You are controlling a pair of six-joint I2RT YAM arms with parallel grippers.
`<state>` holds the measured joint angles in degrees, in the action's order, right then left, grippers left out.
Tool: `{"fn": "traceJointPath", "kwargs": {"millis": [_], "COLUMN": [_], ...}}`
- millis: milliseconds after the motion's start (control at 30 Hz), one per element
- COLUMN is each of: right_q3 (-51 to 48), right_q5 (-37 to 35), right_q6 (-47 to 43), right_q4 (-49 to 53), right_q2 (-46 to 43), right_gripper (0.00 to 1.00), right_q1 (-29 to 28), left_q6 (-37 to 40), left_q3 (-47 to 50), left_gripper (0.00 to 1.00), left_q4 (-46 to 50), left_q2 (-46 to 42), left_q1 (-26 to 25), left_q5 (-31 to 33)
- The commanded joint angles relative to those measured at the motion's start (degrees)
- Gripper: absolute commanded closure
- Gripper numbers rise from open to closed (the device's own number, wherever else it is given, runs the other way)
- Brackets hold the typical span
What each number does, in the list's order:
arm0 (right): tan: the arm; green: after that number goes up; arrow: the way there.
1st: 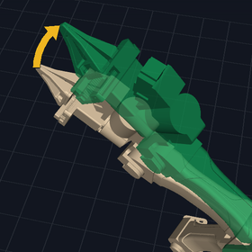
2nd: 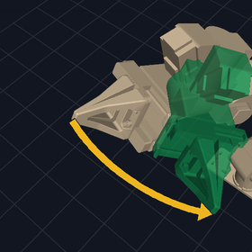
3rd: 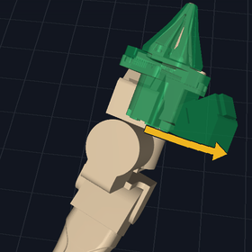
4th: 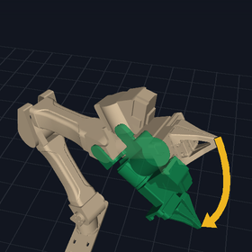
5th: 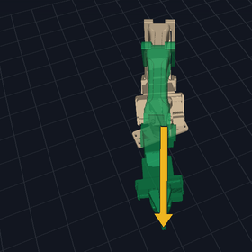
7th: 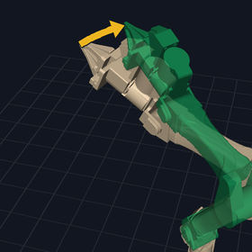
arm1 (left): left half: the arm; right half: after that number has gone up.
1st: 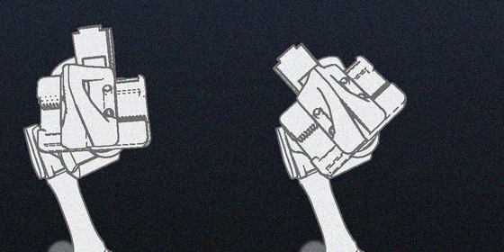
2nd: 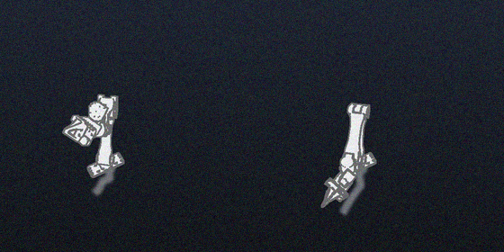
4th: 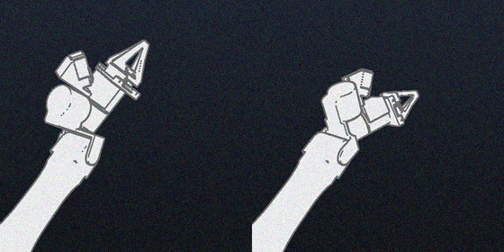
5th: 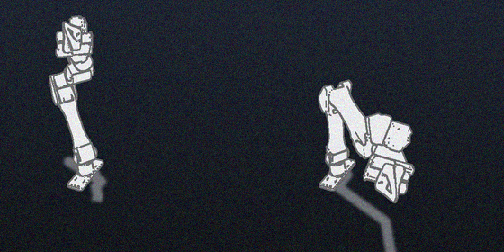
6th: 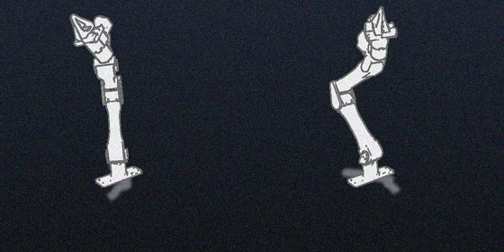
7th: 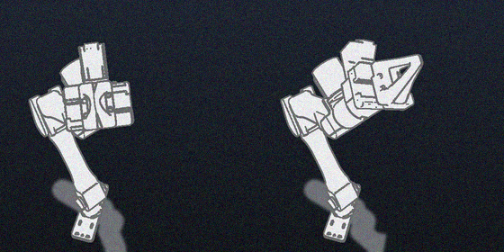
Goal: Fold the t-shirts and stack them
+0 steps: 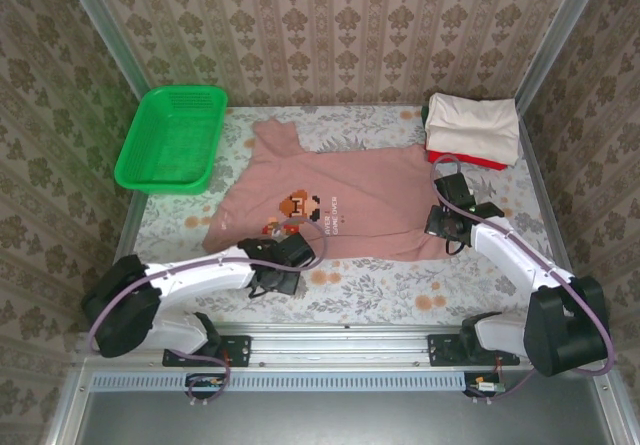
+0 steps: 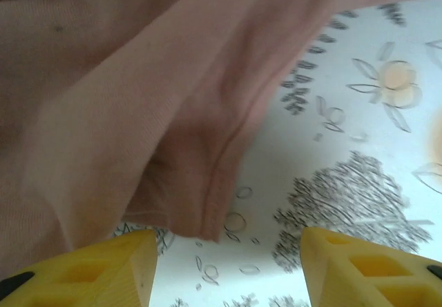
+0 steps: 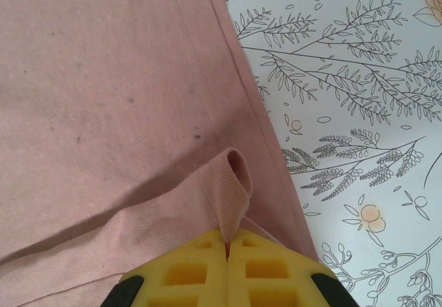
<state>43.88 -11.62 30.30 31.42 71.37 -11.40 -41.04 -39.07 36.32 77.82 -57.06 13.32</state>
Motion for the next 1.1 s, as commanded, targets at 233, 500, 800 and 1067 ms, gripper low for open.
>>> {"fn": "traceJointPath", "kwargs": {"millis": [233, 500, 800, 1067], "right_q3": [0.7, 1.0, 1.0, 4.7], "right_q5": [-0.7, -1.5, 0.0, -1.5], "right_q6": [-0.3, -0.9, -0.9, -2.6], "right_q4": [-0.4, 0.0, -0.4, -4.5], "right_q2": [-0.4, -1.0, -2.2, 1.6], "right_gripper": [1.00, 1.00, 1.00, 1.00], "right_q1": [0.4, 0.6, 0.5, 0.9], "left_q6": [0.2, 1.2, 16.2, 46.5], "left_q3": [-1.5, -7.2, -21.1, -30.7], "left_gripper": [0.52, 1.00, 1.00, 1.00], "left_q4": [-3.5, 7.3, 17.2, -4.0], "left_q2": [8.3, 6.0, -0.3, 11.5], "left_q1": [2.6, 2.8, 8.5, 21.7], "left_q5": [3.2, 9.9, 22.6, 11.0]}}
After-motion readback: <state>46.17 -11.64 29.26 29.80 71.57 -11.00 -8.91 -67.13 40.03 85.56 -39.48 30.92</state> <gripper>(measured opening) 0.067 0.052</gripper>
